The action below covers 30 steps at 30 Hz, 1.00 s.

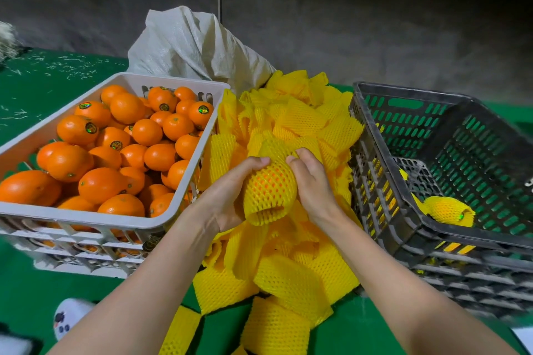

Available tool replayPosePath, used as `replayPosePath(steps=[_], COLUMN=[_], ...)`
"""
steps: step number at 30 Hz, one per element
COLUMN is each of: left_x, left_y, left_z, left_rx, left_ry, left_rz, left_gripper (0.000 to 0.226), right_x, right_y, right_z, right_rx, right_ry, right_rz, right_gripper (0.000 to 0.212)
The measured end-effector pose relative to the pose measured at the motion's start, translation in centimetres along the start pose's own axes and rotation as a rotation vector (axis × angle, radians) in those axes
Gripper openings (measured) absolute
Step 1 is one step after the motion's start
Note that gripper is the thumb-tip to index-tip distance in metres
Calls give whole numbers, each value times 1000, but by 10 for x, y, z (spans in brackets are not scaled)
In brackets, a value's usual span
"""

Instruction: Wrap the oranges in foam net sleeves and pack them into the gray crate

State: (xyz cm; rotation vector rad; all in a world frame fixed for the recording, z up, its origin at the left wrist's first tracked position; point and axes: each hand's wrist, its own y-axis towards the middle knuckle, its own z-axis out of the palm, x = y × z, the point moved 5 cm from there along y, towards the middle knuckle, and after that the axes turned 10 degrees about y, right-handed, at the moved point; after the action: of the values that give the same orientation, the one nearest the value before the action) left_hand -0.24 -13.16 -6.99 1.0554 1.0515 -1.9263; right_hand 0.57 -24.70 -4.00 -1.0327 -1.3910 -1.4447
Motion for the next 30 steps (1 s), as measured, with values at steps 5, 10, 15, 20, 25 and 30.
replayPosePath(steps=[5,10,15,20,25,30], left_x=[0,2,2,8,4,-6], left_y=[1,-4,-7,-7,-5,-7], left_z=[1,-4,-1,6,3,4], left_rx=[16,-49,-126,-173,-255,-369], left_ry=[-28,29,28,47,23,105], left_rz=[76,107,161,122,144,252], left_gripper=[33,23,38,59,40,79], right_x=[-4,-9,-12,-6,-3,-3], right_y=[-1,-12,-27,-35,-37,-38], right_z=[0,3,-4,1,0,4], right_rx=[70,187,61,59,77,158], right_ry=[35,74,30,-47,0,150], right_rz=[12,12,-29,-71,97,265], right_gripper=[10,32,16,18,22,20])
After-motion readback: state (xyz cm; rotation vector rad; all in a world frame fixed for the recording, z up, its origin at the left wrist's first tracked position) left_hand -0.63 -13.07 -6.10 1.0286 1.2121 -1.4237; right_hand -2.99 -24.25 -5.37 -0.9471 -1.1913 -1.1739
